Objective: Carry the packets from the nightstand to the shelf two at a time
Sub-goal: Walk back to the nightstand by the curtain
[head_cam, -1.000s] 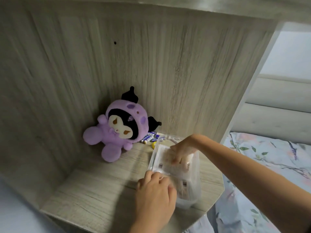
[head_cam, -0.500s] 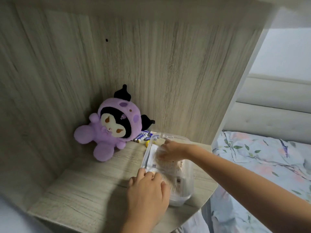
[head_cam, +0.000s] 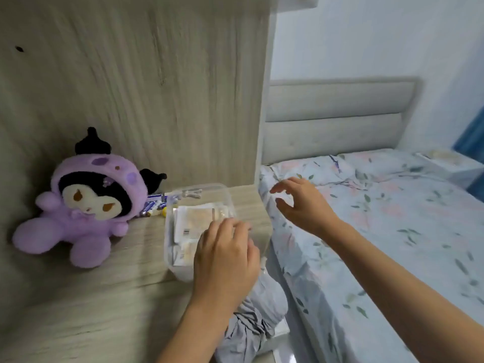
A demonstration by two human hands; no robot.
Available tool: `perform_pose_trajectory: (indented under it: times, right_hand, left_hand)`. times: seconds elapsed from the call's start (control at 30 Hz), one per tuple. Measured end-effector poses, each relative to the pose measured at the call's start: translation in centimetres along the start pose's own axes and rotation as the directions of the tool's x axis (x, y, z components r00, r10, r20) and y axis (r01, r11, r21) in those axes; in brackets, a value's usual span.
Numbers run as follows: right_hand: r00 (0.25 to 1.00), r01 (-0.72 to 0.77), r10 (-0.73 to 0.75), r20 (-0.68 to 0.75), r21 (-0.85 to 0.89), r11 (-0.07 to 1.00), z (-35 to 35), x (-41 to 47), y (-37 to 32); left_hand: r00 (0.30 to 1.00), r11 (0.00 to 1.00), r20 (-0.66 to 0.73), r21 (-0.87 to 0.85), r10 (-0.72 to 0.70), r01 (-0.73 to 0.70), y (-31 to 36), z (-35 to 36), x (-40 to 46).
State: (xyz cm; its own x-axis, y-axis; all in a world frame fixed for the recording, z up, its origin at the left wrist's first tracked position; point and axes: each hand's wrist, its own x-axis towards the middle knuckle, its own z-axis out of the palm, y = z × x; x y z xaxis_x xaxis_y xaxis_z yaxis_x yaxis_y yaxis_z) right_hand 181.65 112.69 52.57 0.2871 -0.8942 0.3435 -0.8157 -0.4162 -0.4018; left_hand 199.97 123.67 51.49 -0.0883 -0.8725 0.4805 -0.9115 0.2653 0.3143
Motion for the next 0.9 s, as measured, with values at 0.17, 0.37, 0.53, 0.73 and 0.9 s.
perform_pose_trajectory:
  times: [0.17, 0.37, 0.53, 0.73, 0.9]
  right_hand:
    - [0.909, -0.391, 0.409, 0.082, -0.177, 0.903, -5.5, -14.1, 7.1]
    - [0.550, -0.795, 0.834, 0.026, -0.287, 0.534, -12.4, -34.8, 11.7]
    - [0.263, -0.929, 0.964, -0.044, -0.279, 0.241, -18.4, -51.5, 12.7]
    - [0.036, -0.965, 0.995, -0.093, -0.262, 0.010, -25.8, -69.9, 12.7]
    - [-0.075, -0.964, 0.990, -0.117, -0.244, -0.102, -31.7, -81.4, 12.7]
  left_hand:
    - [0.928, 0.957, 0.237, -0.113, 0.287, -0.267, 8.2, 4.3, 1.7]
    - [0.574, 0.759, 0.519, -0.275, 0.634, -0.590, 22.1, 10.8, -1.6]
    - [0.306, 0.569, 0.557, -0.391, 0.772, -0.724, 35.4, 13.6, -9.5]
    - [0.022, 0.368, 0.524, -0.568, 0.852, -0.737, 52.9, 14.4, -23.5]
    - [-0.084, 0.290, 0.503, -0.617, 0.860, -0.731, 65.1, 14.4, -32.2]
